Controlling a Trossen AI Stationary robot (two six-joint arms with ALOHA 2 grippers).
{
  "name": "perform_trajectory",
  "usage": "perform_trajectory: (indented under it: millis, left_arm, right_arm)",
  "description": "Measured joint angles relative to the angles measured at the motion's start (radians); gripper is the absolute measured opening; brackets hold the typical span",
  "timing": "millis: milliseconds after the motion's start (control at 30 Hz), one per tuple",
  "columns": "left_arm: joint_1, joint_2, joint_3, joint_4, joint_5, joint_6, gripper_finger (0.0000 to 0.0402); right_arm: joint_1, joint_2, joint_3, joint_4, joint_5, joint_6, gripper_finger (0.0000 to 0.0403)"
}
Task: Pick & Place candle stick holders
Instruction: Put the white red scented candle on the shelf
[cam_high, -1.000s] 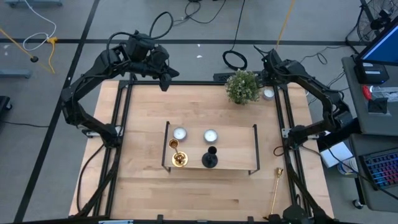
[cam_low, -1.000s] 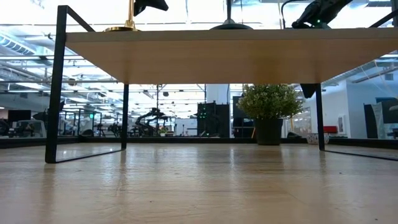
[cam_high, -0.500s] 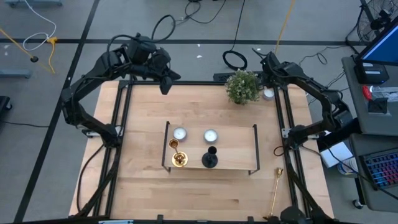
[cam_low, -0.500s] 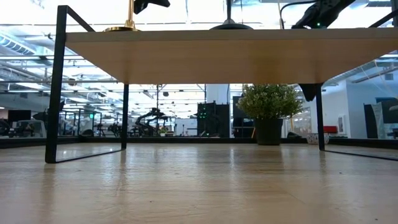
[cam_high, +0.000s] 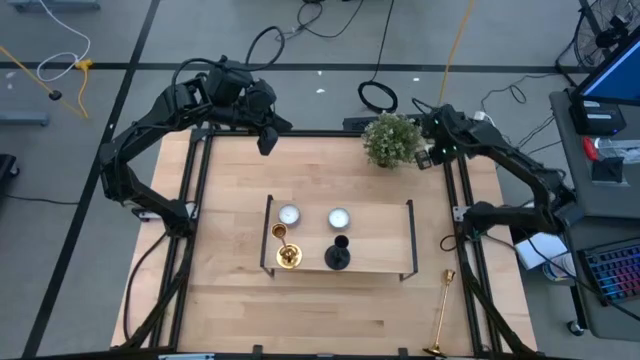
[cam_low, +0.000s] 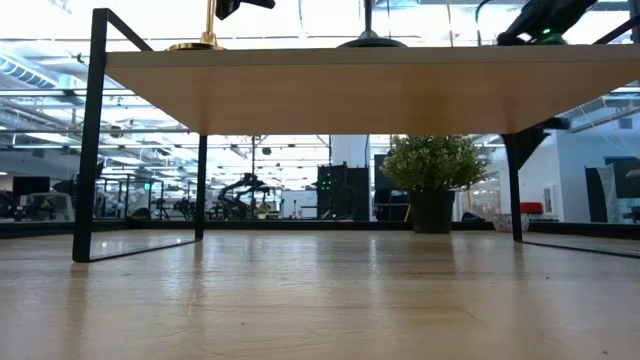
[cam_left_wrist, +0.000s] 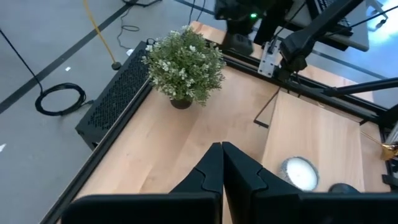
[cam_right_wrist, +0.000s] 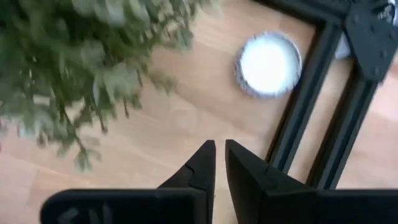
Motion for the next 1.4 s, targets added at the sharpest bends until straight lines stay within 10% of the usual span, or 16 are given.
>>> perform_trajectory:
  millis: [533,733,1400]
  left_arm:
    - [0.001,0.005,0.0,-0.022,0.029,-0.011,0.0004]
    - [0.001,0.005,0.0,-0.031,0.03,-0.01,0.0024]
    - [0.001,0.005,0.0,-0.083,0.031,-0.004,0.0016]
  right_arm:
    - [0.271,-0.198,-0.057,0.039,0.528,0.55,0.0001]
    - [0.296,-0.14,-0.126,0.4,0.424,0.53,0.0001]
    - [0.013,-0.215,-0.169,0.266,0.546,0.541,0.0001]
